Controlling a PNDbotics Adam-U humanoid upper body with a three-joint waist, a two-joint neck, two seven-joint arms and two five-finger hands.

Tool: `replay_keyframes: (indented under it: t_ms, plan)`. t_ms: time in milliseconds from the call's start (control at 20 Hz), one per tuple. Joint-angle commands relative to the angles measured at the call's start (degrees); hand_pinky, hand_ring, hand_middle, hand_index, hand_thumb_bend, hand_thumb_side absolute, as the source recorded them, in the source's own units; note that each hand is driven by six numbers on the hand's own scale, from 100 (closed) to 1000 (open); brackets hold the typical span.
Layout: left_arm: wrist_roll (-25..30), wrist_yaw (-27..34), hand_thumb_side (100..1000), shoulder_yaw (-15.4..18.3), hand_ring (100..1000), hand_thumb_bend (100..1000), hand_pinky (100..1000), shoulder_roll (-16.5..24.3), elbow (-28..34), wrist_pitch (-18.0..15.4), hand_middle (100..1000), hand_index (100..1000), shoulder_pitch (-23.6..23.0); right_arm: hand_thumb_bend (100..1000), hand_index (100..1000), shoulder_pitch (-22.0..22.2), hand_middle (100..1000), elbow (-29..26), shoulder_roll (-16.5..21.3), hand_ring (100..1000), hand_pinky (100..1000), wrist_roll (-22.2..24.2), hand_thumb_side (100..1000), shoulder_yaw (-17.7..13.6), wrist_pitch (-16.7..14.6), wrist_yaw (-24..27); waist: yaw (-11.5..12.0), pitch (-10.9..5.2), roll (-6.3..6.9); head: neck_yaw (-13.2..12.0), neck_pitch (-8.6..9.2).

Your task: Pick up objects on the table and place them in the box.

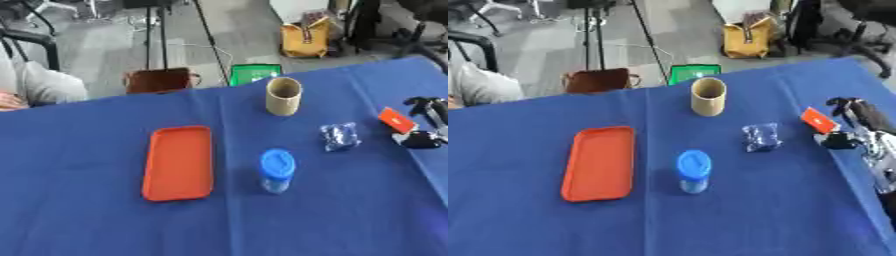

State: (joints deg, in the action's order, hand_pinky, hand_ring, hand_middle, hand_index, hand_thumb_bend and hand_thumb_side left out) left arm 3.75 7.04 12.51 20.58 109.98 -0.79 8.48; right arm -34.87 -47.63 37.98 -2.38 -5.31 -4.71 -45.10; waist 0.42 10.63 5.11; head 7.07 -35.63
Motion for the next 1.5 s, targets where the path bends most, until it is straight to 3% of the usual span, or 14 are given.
replay_keyframes:
  t_ms: [50, 200, 250, 600, 750, 1050, 1250, 1500]
  plan:
    - [0.12, 0.12, 900, 0.13, 643, 467, 428, 0.85, 1.27, -0.13, 667, 841, 0.7, 368, 790, -1.11, 504, -0.75, 1.81, 715, 763, -1.7, 100, -0.74, 0.62, -0.54, 0.05, -0.69, -0.43, 0.1, 0.46]
    - [0.16, 0.12, 900, 0.12, 643, 468, 428, 0.82, 1.26, -0.13, 667, 841, 0.72, 342, 783, -1.0, 496, -1.18, 1.68, 708, 757, -3.99, 100, -0.82, 1.34, -0.42, 0.06, -0.68, -0.46, 0.13, 0.43]
    - [0.15, 0.12, 900, 0.13, 643, 467, 429, 0.82, 1.25, -0.13, 667, 841, 0.71, 242, 751, -1.06, 461, -1.39, 1.71, 681, 724, -4.81, 100, -0.99, 1.51, -0.3, 0.04, -0.69, -0.48, 0.13, 0.41]
    - [0.08, 0.13, 905, 0.19, 643, 463, 429, 0.84, 1.22, -0.12, 667, 841, 0.74, 225, 722, -0.75, 433, -2.32, 1.55, 651, 688, -10.36, 100, -1.4, 2.02, 0.71, 0.01, -0.68, -0.63, 0.19, 0.38]
    - [0.05, 0.15, 905, 0.18, 643, 463, 429, 0.86, 1.23, -0.12, 667, 842, 0.77, 173, 706, -0.65, 407, -2.36, 1.5, 640, 679, -11.47, 100, -1.37, 1.88, 1.08, 0.0, -0.68, -0.67, 0.22, 0.4]
    - [0.05, 0.17, 905, 0.22, 643, 462, 429, 0.91, 1.23, -0.12, 667, 841, 0.8, 160, 703, -0.33, 404, -3.77, 1.35, 639, 678, -12.44, 100, -1.3, 1.18, 2.08, -0.01, -0.69, -0.71, 0.21, 0.42]
    - [0.08, 0.17, 904, 0.21, 643, 463, 429, 0.95, 1.22, -0.13, 667, 842, 0.85, 165, 707, 0.05, 405, -9.62, 0.94, 639, 679, -11.97, 100, -0.3, -0.43, 2.5, -0.19, -0.7, -0.69, 0.22, 0.42]
    - [0.17, 0.2, 903, 0.13, 643, 464, 430, 1.03, 1.2, -0.14, 667, 842, 0.88, 161, 712, -0.1, 404, -20.06, 0.4, 634, 677, -9.0, 100, 3.47, -3.11, 3.03, -0.19, -0.81, -0.72, 0.55, 0.29]
